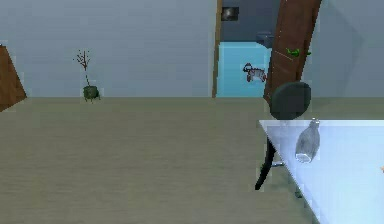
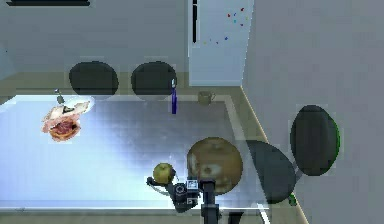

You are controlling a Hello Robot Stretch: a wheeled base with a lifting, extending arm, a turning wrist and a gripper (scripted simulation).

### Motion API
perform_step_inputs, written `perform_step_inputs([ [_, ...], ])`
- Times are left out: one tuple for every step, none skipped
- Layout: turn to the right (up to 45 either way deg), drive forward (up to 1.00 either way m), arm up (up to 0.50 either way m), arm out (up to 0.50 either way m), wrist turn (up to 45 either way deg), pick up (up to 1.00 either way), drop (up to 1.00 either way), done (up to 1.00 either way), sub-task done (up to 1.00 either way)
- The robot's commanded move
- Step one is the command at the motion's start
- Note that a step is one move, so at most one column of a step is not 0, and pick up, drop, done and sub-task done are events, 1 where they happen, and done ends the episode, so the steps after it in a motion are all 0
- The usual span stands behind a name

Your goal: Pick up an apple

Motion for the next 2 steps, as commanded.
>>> perform_step_inputs([
  [0.0, 0.0, 0.0, 0.0, 0.0, 1.0, 0.0, 0.0, 0.0],
  [0.0, 0.0, 0.1, 0.0, 0.0, 0.0, 0.0, 0.0, 0.0],
])
